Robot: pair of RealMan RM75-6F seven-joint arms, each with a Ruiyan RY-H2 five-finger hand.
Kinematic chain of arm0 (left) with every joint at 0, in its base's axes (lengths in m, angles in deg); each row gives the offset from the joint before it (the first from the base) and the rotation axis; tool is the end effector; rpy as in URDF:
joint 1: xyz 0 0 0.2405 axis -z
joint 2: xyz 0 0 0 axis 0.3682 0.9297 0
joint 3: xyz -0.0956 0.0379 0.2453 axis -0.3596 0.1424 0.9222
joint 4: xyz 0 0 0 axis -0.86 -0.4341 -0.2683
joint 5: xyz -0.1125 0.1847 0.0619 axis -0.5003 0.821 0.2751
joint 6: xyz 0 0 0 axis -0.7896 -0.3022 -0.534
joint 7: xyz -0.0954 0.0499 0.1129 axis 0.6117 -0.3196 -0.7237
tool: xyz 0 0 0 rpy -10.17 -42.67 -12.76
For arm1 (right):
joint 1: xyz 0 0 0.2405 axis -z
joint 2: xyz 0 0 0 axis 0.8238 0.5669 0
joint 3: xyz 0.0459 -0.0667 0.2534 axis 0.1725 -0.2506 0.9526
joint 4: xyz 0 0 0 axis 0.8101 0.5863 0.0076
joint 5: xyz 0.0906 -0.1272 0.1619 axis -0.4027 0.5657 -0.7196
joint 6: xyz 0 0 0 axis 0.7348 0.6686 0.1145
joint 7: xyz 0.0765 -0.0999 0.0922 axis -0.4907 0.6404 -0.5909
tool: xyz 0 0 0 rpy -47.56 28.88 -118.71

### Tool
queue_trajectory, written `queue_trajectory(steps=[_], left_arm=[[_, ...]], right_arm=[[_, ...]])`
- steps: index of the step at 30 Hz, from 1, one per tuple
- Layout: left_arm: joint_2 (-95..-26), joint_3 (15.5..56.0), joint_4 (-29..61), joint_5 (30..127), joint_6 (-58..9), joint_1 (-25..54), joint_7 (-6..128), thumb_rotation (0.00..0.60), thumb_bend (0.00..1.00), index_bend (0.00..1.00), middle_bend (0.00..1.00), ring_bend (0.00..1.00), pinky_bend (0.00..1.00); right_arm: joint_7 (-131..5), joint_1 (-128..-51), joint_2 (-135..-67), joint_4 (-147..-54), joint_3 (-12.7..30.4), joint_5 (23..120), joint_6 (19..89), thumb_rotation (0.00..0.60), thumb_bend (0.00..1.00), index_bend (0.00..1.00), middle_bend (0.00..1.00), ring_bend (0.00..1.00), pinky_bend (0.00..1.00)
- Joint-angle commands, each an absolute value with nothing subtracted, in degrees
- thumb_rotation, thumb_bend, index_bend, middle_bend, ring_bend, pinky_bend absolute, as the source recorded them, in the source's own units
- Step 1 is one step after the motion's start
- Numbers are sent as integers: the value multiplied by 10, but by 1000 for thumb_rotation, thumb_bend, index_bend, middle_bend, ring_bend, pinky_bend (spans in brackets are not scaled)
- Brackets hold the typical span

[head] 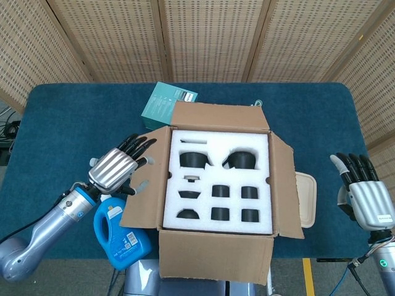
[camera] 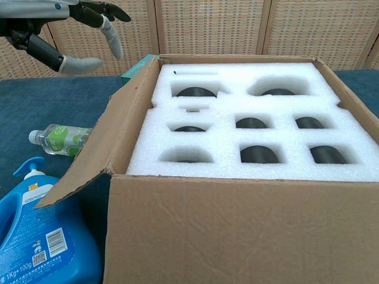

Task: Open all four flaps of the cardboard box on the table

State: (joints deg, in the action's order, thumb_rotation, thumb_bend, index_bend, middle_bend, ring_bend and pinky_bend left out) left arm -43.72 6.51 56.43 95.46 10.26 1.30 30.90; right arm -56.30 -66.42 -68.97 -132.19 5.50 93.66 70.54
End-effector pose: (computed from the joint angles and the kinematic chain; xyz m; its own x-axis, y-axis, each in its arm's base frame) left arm -0.0966 0.3289 0.0920 0.6007 0.1226 0.7900 0.6818 -0.5946 -0.4261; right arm -0.2648 -0.2362 0.1970 0.4592 0.0330 0.8877 -0.8803 -0.1170 0.4597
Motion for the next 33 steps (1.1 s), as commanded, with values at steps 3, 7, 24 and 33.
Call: queue_trajectory(steps=[3,7,24,33], left_arm=[[-447,121,538,1026,1,6,333,333,423,219,0,0,0],[-450,145,520,1062,-58,-7,350,335,417,142,0,0,0],[-433,258,456,1108,-273,-72,435,335,359,51,0,0,0],[-393,297,477,1072,-311,-110,423,335,339,3,0,0,0]], right_arm=[[-563,-666,-690,-1322,55,931,700,600,875,8,78,0,0],[-562,-666,-689,-1321,54,925,694,600,875,5,67,0,0],[-564,-670,-695,-1316,51,888,667,600,876,0,33,0,0],[-562,-668,-708,-1305,55,879,675,600,875,0,32,0,0]])
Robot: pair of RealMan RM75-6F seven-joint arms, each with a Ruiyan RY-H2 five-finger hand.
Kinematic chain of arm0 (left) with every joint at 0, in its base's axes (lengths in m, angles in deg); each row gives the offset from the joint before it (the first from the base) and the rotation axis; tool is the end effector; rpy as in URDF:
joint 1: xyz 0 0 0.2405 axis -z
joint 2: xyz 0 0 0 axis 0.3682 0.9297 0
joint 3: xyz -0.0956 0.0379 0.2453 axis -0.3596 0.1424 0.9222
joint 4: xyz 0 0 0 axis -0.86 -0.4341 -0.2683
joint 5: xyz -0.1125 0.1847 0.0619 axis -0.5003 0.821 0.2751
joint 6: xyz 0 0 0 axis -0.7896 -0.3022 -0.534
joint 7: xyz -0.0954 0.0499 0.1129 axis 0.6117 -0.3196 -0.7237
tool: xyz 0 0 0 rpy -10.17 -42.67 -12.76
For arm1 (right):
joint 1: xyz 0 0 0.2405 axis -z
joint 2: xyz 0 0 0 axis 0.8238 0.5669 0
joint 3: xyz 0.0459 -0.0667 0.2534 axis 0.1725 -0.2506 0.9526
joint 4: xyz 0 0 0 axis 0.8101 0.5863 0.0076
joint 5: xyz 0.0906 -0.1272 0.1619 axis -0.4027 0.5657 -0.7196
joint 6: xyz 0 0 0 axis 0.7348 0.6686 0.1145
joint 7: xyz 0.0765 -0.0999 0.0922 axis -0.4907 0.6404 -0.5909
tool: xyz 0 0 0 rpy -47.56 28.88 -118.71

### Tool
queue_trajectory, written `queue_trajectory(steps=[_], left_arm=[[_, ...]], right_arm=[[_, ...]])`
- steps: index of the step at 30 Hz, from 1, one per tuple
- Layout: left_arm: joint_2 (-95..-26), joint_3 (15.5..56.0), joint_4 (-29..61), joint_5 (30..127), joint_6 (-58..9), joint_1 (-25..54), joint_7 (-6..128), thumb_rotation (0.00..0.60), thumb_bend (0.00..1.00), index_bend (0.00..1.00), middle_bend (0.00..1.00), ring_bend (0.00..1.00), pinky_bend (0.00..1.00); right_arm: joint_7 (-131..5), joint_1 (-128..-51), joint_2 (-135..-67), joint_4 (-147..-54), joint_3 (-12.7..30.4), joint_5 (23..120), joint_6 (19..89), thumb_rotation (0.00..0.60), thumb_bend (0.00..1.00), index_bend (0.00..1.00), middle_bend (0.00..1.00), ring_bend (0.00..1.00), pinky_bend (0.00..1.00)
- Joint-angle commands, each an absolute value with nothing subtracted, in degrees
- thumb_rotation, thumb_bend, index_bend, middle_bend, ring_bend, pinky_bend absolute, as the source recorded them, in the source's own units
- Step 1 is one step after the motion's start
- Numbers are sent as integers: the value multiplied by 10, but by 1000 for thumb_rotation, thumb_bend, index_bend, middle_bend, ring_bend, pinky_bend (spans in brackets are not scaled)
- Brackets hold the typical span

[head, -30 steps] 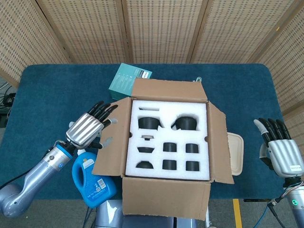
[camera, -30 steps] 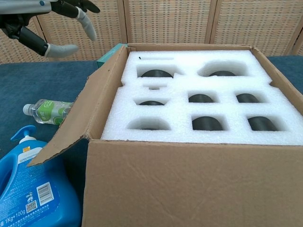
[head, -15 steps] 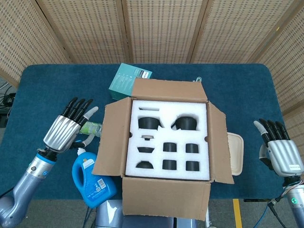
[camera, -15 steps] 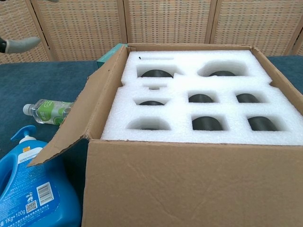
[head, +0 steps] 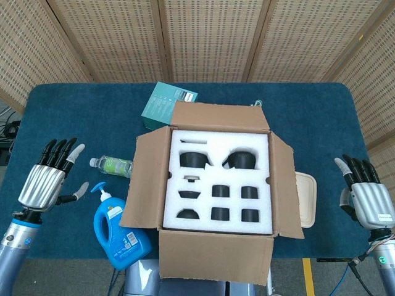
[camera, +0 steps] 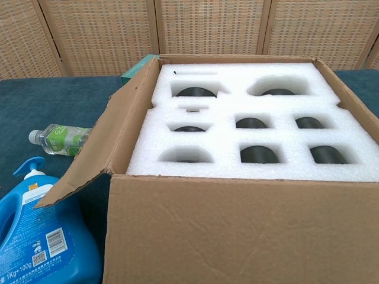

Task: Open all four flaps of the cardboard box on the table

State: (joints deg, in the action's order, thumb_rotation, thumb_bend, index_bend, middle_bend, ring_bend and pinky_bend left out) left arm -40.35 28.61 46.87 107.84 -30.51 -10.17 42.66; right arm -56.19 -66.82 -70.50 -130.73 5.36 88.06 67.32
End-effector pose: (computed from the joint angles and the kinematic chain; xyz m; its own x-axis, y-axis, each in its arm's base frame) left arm -0.2312 0.2641 0.1340 0.5461 -0.0535 0.8360 0.8023 -0.2536 -0.5403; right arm -0.2850 -0.2397 0.1887 0.4471 -0.0315 0.8939 -0.8944 -0.0297 0.4463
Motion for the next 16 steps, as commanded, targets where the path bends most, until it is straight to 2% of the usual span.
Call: queue_trajectory(steps=[1,16], left_arm=[[-390,301,480,1069,-313,-114,422,335,337,1,0,0,0],[-378,354,476,1042,-383,-160,453,335,335,0,0,0,0]], right_arm=[[-562,-667,-709,-1303,55,878,676,600,876,0,31,0,0],[-565,-650,-740,-1287,54,879,709,600,875,0,25,0,0]])
